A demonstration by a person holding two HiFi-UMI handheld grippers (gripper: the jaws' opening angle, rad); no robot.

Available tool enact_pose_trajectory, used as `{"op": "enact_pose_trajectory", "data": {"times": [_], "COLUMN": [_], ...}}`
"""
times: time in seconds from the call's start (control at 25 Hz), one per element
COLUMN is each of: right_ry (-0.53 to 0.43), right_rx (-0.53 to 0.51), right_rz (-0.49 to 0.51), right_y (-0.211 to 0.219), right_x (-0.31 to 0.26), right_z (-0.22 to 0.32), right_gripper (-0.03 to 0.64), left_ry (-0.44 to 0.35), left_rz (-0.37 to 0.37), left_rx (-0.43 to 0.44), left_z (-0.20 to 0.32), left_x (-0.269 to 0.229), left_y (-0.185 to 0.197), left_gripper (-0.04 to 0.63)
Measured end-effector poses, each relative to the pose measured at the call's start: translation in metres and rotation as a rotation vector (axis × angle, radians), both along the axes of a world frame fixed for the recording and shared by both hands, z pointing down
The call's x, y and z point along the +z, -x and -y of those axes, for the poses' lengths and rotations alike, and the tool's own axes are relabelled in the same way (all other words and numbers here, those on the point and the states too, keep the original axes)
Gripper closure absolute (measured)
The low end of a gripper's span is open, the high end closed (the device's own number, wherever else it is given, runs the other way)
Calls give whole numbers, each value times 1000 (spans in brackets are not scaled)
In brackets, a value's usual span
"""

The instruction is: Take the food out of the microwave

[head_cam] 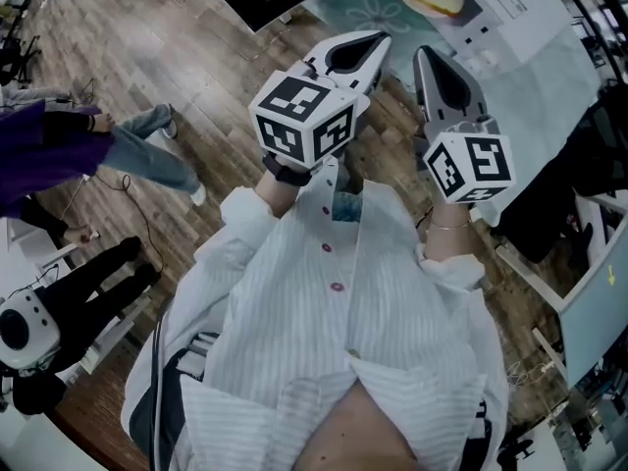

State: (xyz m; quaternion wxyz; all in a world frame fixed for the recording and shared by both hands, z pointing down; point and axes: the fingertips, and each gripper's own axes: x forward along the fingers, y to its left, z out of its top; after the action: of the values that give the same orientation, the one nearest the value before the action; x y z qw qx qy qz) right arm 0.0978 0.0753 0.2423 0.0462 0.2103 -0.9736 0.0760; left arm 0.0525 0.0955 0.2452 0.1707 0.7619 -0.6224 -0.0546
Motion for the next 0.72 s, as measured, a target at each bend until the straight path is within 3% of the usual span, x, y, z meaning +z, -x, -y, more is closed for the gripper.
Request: {"op": "enact_pose_trajectory", "data": {"times": [0.44,0.72], "right_ry": [36,46], "right_rx": [58,80], "right_rz": [-37,-40], "right_y": [35,48], "right_x": [16,20], "right_z": [16,67], "right_gripper": [586,586], "left_ry": [29,27], "left_rz": [-34,-43], "left_rx": [46,70], "left_z": [19,72], "left_x": [14,17], "left_y": [40,52], "left_gripper": [588,588]}}
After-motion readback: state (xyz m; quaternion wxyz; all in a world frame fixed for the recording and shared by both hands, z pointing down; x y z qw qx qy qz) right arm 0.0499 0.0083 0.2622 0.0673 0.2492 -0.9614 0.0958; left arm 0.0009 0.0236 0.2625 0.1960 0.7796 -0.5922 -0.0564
